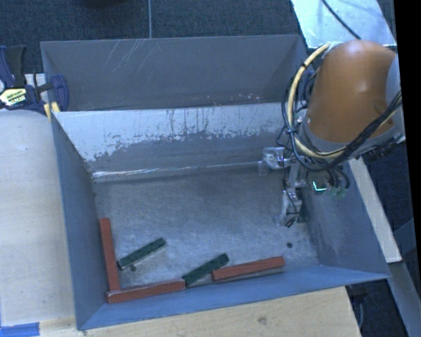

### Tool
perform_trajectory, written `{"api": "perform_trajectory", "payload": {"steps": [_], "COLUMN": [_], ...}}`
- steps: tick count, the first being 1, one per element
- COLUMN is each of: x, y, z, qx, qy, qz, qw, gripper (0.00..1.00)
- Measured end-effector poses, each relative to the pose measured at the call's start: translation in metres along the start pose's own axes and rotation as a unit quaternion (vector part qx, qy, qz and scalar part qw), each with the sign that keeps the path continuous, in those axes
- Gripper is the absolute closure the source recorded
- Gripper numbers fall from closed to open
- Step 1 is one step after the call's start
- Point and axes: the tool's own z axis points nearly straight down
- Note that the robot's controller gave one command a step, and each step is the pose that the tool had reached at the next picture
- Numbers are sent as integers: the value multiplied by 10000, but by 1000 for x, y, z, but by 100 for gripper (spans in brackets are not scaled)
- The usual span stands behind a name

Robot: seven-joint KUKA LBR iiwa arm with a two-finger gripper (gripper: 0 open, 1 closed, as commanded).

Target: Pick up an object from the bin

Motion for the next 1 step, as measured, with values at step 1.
{"api": "perform_trajectory", "payload": {"steps": [1], "x": [46], "y": [75], "z": [53], "qx": [-17], "qy": [8], "qz": [117], "qw": [9999], "gripper": [0]}}
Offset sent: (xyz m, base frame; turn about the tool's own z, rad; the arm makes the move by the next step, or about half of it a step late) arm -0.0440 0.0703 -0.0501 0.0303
